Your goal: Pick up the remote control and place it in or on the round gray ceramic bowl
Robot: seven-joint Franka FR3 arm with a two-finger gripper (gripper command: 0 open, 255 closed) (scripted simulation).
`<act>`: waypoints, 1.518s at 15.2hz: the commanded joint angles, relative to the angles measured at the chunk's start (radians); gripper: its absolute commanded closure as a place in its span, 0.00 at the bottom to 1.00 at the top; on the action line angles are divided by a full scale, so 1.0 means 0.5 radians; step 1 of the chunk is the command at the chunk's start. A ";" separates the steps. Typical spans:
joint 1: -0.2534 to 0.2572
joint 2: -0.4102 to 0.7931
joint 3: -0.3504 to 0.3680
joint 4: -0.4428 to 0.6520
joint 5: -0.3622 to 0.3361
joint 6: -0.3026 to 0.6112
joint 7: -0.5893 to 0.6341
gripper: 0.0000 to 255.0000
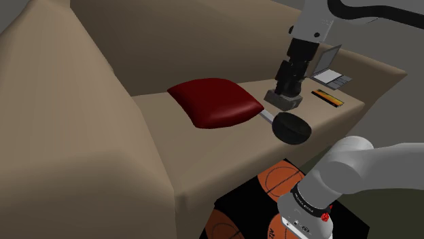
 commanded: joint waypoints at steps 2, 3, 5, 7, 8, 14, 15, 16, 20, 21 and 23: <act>-0.014 -0.001 -0.026 -0.048 -0.027 0.053 -0.029 0.00; -0.029 0.001 -0.053 -0.094 -0.054 0.107 -0.057 0.00; -0.059 0.012 -0.107 -0.180 -0.108 0.217 -0.113 0.00; -0.093 0.035 -0.163 -0.257 -0.162 0.331 -0.167 0.00; -0.110 0.051 -0.191 -0.292 -0.188 0.390 -0.193 0.00; -0.218 0.210 -0.370 -0.451 -0.342 0.762 -0.345 0.00; -0.235 0.248 -0.401 -0.469 -0.365 0.827 -0.370 0.00; -0.253 0.289 -0.432 -0.484 -0.388 0.892 -0.394 0.00; -0.316 0.482 -0.559 -0.514 -0.466 1.158 -0.491 0.00; -0.330 0.538 -0.590 -0.515 -0.482 1.225 -0.516 0.00; -0.355 0.656 -0.655 -0.507 -0.506 1.357 -0.566 0.00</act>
